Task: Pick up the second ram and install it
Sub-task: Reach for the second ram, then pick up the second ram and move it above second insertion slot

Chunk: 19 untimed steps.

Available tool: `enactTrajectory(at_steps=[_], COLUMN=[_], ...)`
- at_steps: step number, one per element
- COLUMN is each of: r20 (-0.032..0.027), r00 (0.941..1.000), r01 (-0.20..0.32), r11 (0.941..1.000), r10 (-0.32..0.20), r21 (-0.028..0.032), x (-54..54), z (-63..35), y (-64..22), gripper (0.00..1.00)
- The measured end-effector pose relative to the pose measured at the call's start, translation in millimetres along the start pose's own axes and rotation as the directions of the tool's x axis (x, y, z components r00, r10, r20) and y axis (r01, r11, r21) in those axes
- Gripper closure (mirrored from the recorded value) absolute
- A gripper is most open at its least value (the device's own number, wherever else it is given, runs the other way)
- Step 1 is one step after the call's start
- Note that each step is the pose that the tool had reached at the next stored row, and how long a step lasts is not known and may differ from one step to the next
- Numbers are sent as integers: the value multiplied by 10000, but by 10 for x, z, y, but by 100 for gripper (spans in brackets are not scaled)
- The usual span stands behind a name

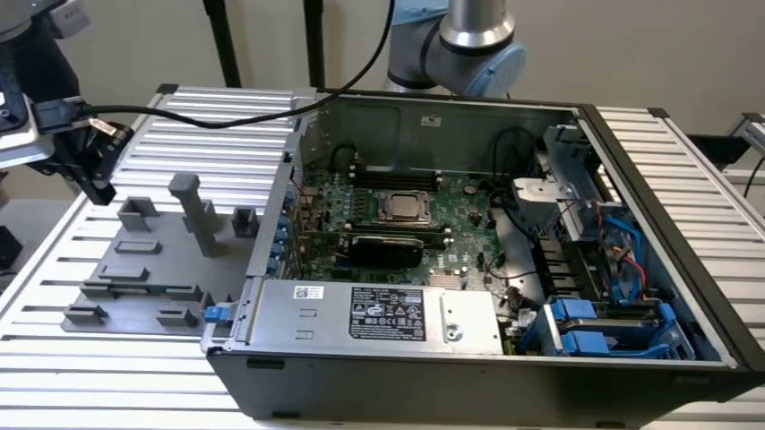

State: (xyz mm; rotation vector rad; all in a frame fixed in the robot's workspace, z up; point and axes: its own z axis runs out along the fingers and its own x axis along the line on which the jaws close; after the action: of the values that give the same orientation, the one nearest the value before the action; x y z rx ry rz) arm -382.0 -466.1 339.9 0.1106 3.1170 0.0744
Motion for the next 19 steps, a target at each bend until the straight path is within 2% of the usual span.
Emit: enactTrajectory(at_steps=[15,19], r20=[-1,-16], r00=[10000,9996], r01=[3,296], r11=[10000,9996], r10=[-3,-296], r21=[0,-6], x=[2,3], z=[3,3], y=[-2,-2], gripper=[89,89])
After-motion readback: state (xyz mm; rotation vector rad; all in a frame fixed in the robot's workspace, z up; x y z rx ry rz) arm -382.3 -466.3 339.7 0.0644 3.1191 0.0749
